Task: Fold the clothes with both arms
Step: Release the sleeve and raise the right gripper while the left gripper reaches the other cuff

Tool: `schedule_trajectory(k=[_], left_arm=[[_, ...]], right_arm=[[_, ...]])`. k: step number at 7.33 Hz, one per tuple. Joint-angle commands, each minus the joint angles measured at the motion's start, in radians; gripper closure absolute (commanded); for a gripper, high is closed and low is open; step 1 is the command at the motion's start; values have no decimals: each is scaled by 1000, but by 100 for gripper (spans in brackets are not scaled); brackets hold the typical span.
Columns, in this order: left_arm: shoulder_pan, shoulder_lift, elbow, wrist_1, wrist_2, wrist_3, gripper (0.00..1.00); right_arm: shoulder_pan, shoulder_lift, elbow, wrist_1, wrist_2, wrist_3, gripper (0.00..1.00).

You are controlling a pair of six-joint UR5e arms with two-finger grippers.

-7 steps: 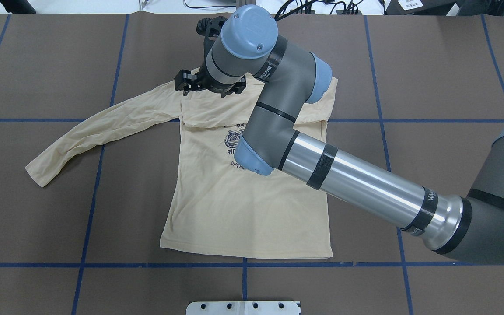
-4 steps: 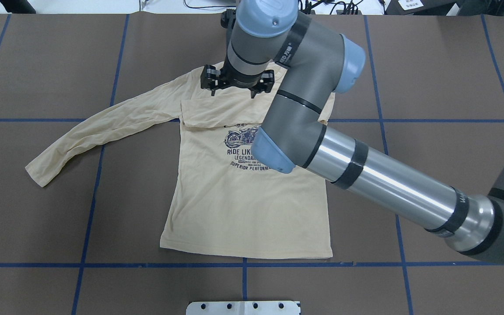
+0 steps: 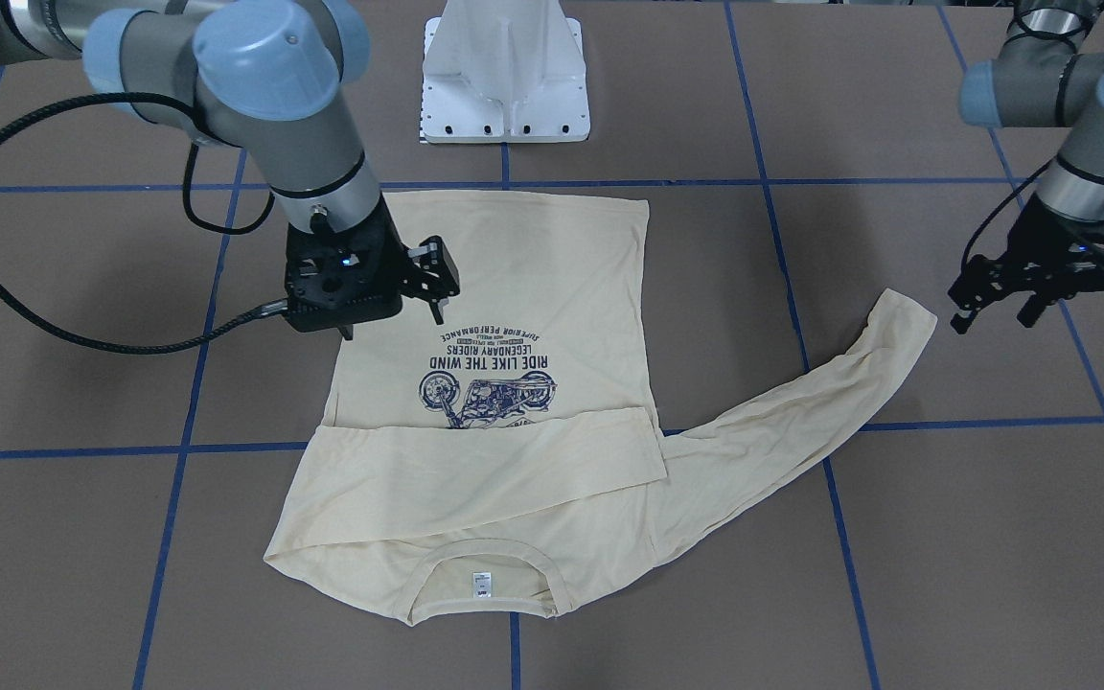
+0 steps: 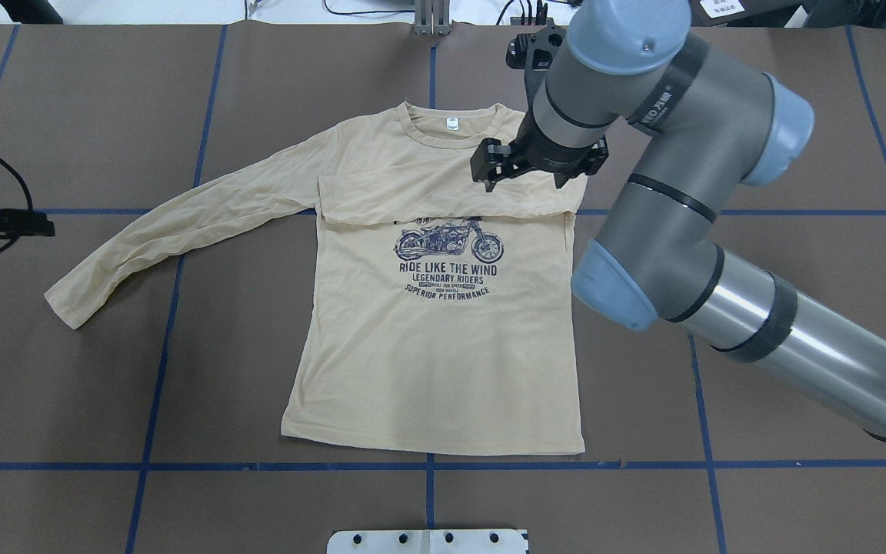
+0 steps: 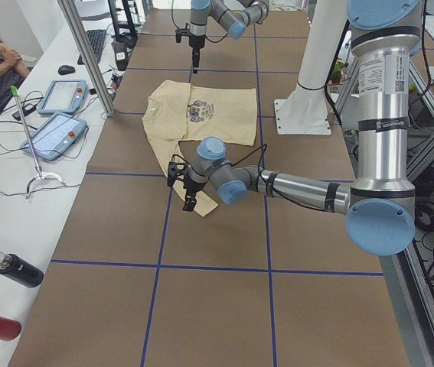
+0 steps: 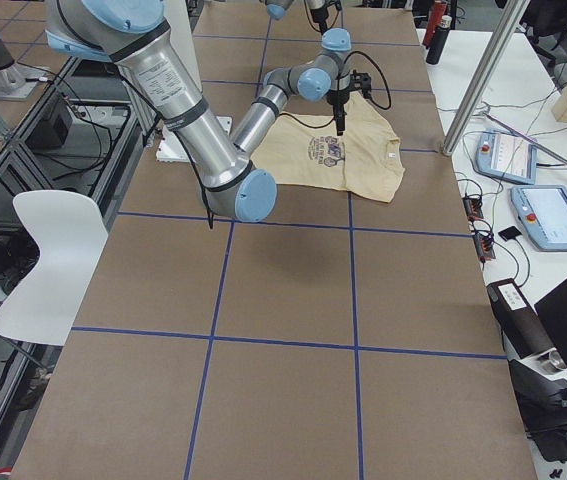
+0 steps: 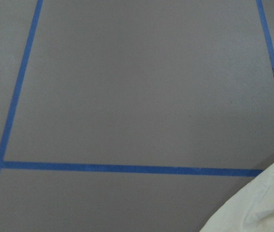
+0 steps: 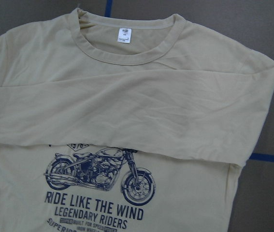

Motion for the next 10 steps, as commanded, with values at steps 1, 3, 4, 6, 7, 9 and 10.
schedule_trajectory(k=[1, 3, 4, 6, 7, 9, 10], left_arm=[[128, 31, 4, -45, 74, -146, 2], [133, 31, 33, -45, 94, -144, 4], [139, 31, 46, -45, 94, -144, 7], [139, 30, 50, -45, 97, -142, 18], [139, 30, 54, -44, 97, -142, 22], [141, 31, 54, -44, 97, -141, 22], [144, 31, 54, -42, 97, -142, 22]], right_arm=[[24, -74, 87, -30, 19, -40, 0], [24, -71, 85, -30, 18, -40, 0], [26, -73, 85, -30, 18, -40, 0], [26, -71, 85, -30, 18, -40, 0], [26, -71, 84, -30, 18, -40, 0], [26, -73, 82, -30, 18, -40, 0], [26, -73, 82, -30, 16, -45, 0]])
